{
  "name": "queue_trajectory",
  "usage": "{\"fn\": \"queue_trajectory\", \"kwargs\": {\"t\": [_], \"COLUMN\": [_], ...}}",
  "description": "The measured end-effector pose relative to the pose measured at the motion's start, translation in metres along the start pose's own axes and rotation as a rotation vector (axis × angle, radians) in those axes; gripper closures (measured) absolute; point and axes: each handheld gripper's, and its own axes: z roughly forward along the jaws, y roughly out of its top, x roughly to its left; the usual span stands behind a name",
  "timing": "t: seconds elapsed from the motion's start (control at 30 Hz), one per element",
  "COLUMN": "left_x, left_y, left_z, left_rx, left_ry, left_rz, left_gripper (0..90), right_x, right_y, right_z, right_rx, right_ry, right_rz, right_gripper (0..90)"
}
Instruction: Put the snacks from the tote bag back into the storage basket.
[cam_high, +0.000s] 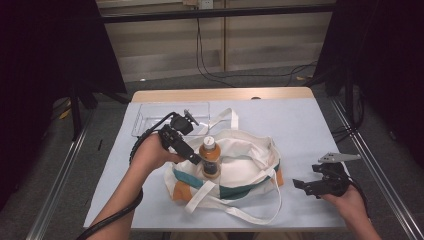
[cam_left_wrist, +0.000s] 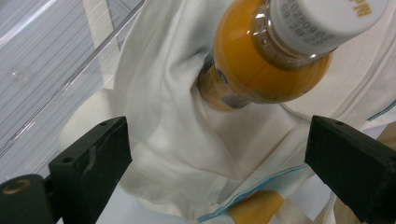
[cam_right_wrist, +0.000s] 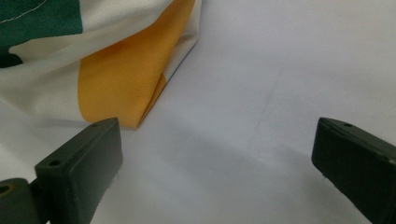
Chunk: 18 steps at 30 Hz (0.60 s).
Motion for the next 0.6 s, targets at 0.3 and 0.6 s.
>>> {"fn": "queue_trajectory", "kwargs": {"t": [0.3, 0.6], "left_x": [-0.004, -0.011], "left_y": [0.010, 0.018], "left_z": [0.008, 0.015], "left_rx": [0.023, 0.026], "left_ry": [-0.013, -0.008], "left_rz": [0.026, 0.046], "left_gripper": [6.5, 6.3], "right_x": [0.000, -0.001], "right_y": [-0.001, -0.001], "right_z": [0.000, 0.000], "right_rx": [0.009, 0.011], "right_ry": [0.007, 0.003], "right_rz": [0.002, 0.006], "right_gripper": [1.7, 1.7]}}
